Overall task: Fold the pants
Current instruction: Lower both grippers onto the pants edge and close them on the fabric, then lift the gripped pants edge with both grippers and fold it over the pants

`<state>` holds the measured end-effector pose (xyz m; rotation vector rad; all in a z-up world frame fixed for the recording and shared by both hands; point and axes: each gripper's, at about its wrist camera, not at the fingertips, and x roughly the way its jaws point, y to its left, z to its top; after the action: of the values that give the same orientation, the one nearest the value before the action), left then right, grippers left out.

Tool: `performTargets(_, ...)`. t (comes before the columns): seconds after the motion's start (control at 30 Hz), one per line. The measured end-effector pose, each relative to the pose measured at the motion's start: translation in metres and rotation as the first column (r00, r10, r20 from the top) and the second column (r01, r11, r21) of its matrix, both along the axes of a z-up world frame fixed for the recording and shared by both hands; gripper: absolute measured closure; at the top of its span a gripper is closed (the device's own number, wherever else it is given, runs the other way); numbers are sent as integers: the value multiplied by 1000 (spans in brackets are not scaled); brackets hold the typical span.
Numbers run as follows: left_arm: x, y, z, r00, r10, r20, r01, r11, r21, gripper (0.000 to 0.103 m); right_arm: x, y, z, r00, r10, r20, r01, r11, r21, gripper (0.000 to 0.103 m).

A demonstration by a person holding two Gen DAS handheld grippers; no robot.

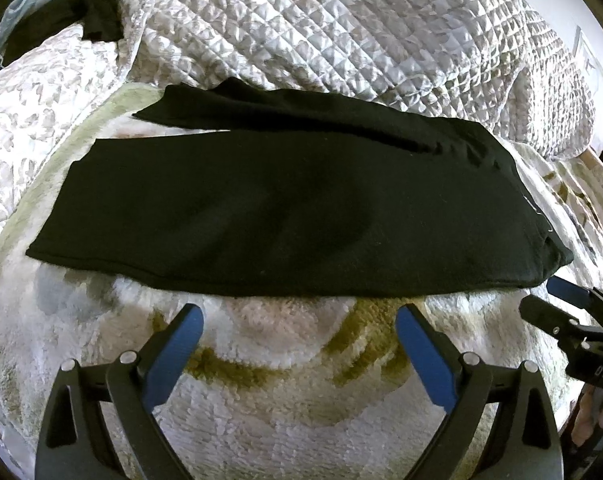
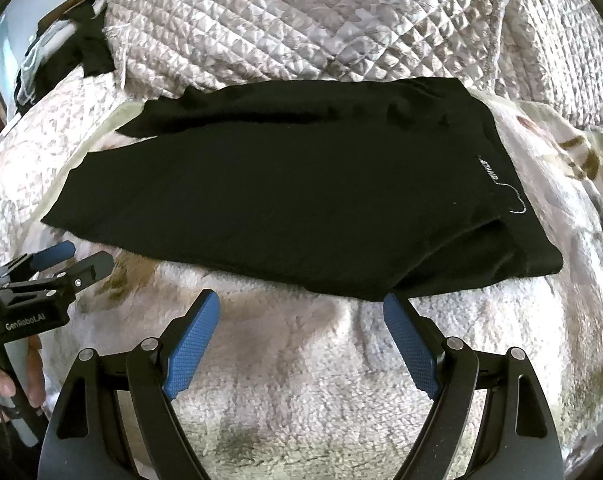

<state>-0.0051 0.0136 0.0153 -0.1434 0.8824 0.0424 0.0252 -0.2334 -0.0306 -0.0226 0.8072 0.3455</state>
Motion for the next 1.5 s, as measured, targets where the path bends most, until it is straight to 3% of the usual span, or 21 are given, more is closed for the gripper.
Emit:
performTargets(0.2, -3, 19, 4, 998, 61, 20, -60, 998, -30, 7, 8, -16, 0, 998, -54, -11, 54, 998, 29, 19)
performTargets(0.57, -4, 61, 4, 981, 194, 23, -191, 977, -96, 7, 31, -62, -7, 977, -199, -72, 209, 961, 179, 19)
performTargets(0.67, -3, 78, 2, 969, 246, 19, -241, 961, -138, 8, 40, -76, -9, 969, -226, -103, 246, 934, 259, 19)
performTargets(0.77, -1, 100, -3, 956, 292, 9, -280, 924, -259, 10, 49, -90, -10, 958, -260, -121, 286, 893, 348, 19)
performTargets(0.93, 5, 115, -5, 939, 343, 32, -317, 897, -308, 17, 65, -112, -11, 938, -312, -149, 345, 822, 453, 19)
performTargets(1.03, 11, 118, -7, 930, 367, 36, -341, 893, -293, 23, 71, -118, -10, 927, -345, -148, 373, 802, 466, 30)
performTargets(1.13, 17, 120, -7, 921, 387, 50, -365, 900, -240, 36, 77, -122, -11, 914, -379, -146, 403, 803, 440, 57)
performTargets(1.2, 21, 125, -8, 910, 411, 51, -392, 894, -218, 55, 80, -130, -14, 901, -405, -157, 431, 789, 438, 76)
performTargets(1.3, 23, 137, -10, 893, 449, 43, -431, 878, -206, 80, 82, -138, -17, 892, -417, -173, 448, 771, 453, 89)
performTargets(1.4, 24, 140, -9, 886, 462, 37, -449, 876, -178, 95, 79, -138, -12, 899, -407, -161, 433, 777, 456, 98)
performTargets(1.5, 19, 137, 1, 893, 448, 49, -432, 882, -187, 98, 72, -138, 2, 911, -392, -126, 403, 785, 471, 98)
